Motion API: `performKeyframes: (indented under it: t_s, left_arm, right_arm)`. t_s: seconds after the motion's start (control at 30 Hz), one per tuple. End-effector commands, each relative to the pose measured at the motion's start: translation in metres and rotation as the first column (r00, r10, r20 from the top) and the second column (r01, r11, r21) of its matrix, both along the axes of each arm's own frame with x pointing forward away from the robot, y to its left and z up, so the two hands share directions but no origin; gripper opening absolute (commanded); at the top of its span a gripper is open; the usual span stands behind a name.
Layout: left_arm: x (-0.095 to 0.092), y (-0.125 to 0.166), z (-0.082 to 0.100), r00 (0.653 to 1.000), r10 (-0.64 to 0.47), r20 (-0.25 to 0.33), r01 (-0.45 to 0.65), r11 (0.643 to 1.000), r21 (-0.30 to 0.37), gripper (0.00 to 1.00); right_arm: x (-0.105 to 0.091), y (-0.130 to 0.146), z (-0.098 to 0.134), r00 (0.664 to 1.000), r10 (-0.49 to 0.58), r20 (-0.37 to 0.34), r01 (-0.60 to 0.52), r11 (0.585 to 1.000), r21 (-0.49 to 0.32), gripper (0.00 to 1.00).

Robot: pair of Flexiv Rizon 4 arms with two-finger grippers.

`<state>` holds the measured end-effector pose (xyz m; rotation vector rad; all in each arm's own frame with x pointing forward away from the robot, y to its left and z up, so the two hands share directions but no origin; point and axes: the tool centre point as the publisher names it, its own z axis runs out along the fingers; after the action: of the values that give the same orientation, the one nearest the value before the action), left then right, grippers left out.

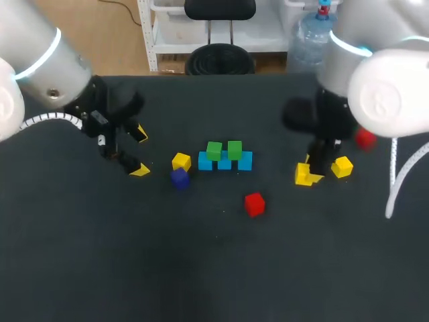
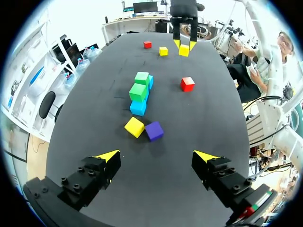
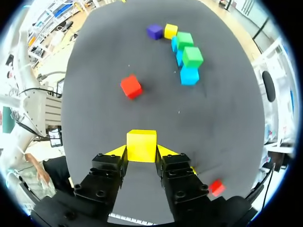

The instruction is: Place the blue cubes, place green cubes on the blue cubes, place the yellow cubes on the green cubes, then place the red cubes on the yellow cubes, and place purple cube on the red cubes.

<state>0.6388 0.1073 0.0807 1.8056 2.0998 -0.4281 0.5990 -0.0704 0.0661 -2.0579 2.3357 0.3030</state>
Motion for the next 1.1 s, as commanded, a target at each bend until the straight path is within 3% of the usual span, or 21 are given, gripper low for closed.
performKeyframes:
  t_s: [0.03, 0.33, 1.1]
  left_arm:
    - [0.0, 0.001, 0.0, 1.0, -0.001, 0.001, 0.001, 1.0, -0.002, 1.0]
    - [0.0, 0.001, 0.0, 1.0, -0.001, 0.001, 0.001, 1.0, -0.002, 1.0]
    - [0.0, 0.001, 0.0, 1.0, -0.001, 0.001, 0.001, 1.0, -0.002, 1.0]
  right_arm:
    - [0.002, 0.005, 0.006, 1.0, 0.012, 0.01, -0.012, 1.0, 0.004, 0.0]
    - [0.009, 0.019, 0.013, 0.997, 0.08, 0.014, -0.081, 0.996, 0.037, 0.0]
    - [0.009, 0.019, 0.012, 0.997, 0.072, 0.011, -0.072, 0.997, 0.027, 0.0]
